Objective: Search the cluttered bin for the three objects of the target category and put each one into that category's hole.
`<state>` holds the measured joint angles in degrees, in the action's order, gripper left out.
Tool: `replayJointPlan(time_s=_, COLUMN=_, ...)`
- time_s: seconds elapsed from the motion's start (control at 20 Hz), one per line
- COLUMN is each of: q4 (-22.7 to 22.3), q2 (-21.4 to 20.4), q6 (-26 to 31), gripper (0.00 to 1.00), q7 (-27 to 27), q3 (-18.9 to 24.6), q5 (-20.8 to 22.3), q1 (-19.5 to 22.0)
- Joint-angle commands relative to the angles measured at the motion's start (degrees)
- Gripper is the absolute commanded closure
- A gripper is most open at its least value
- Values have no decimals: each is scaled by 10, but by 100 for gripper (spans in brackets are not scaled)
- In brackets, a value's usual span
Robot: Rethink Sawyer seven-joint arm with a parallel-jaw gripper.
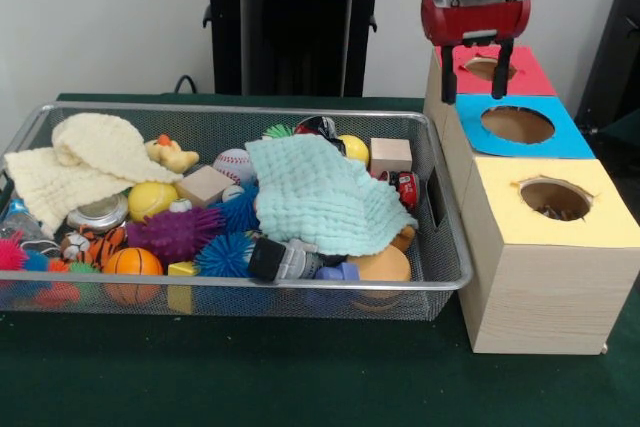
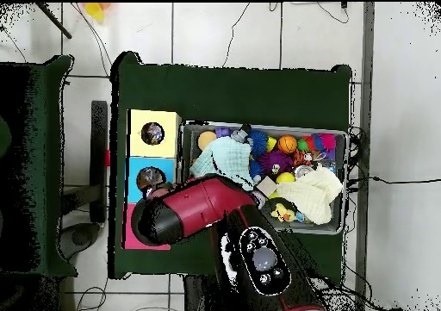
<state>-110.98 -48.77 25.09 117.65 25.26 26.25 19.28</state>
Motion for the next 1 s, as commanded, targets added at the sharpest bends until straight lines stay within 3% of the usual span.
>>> replayJointPlan(time_s=0.05, q4=18, q2=-55, q6=89, gripper=0, q7=-11, q3=-11, q5=-23, q1=21)
replayJointPlan(time_s=0.35, q4=6, q2=-68, q6=101, gripper=0, q7=-61, q3=16, q5=-27, q1=64)
replayJointPlan(time_s=0.75, q4=-14, q2=-54, q6=82, gripper=0, q7=-132, q3=61, q5=-3, q1=162)
replayJointPlan(time_s=1.0, q4=-8, q2=-50, q6=102, gripper=0, q7=-147, q3=87, q5=0, q1=193)
